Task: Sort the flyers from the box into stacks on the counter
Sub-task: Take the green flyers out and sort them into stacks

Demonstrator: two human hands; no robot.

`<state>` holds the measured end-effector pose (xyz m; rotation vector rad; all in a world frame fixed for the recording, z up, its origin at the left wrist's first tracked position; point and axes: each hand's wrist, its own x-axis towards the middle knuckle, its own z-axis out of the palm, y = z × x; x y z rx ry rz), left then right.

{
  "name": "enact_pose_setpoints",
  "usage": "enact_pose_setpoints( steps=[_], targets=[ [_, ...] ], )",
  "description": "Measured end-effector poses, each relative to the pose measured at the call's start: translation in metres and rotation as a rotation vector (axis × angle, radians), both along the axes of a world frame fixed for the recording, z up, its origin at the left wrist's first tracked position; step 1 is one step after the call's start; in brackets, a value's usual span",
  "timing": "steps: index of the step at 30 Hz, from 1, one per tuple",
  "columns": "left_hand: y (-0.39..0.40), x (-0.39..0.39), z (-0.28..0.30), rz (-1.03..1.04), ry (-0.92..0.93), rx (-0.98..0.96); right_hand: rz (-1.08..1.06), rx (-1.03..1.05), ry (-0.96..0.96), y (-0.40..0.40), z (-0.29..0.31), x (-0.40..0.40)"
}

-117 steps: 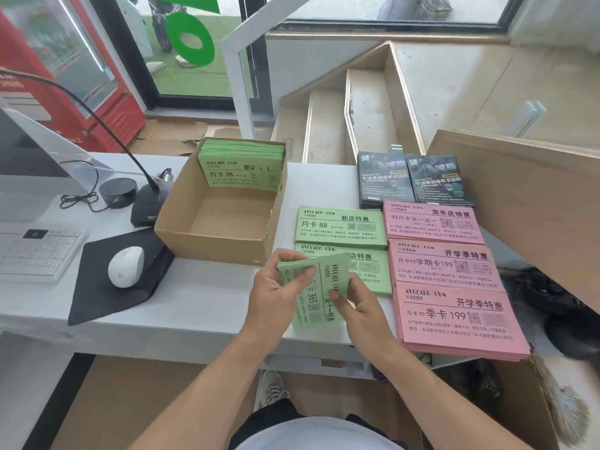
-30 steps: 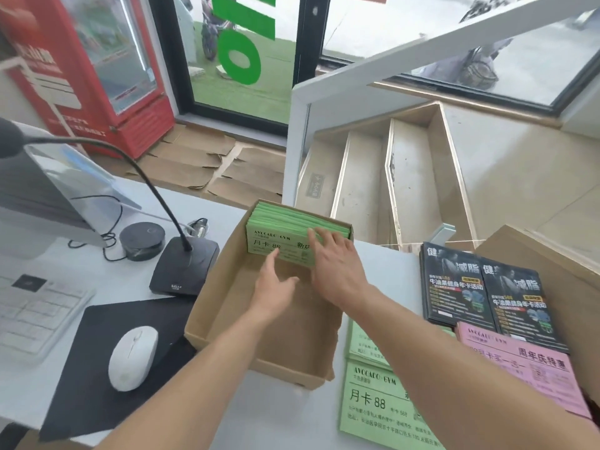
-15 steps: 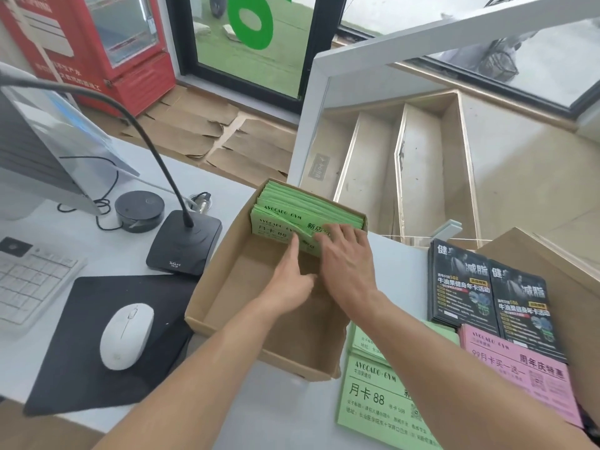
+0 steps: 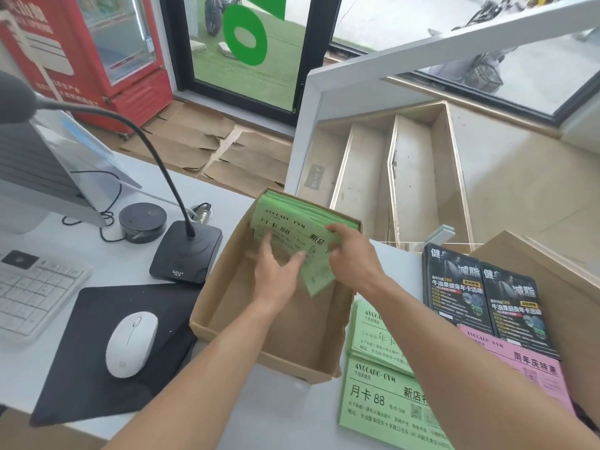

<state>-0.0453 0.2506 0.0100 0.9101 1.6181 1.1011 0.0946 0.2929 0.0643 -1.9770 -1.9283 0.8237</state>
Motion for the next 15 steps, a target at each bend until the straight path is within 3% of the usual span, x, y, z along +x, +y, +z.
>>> enact_pose_setpoints(
  steps=[4,9,12,15],
  targets=[
    [-0.004,-0.01,0.013,0.021,-0.288,0.068,-0.167,-0.11,0.516,-0.034,0.026,0.031],
    [-0.035,0.007,0.056,-0.202,-0.657,0.094,-0.087,-0.207,0.709,-0.102,0.027,0.076],
    [-0.063,0.029,0.073,-0.335,-0.547,0.158,-0.019,-0.246,0.719,-0.146,0.017,0.092],
    [-0.099,0.053,0.074,-0.538,-0.47,0.198,-0.067,-0.148,0.675,-0.185,0.003,0.104]
  ],
)
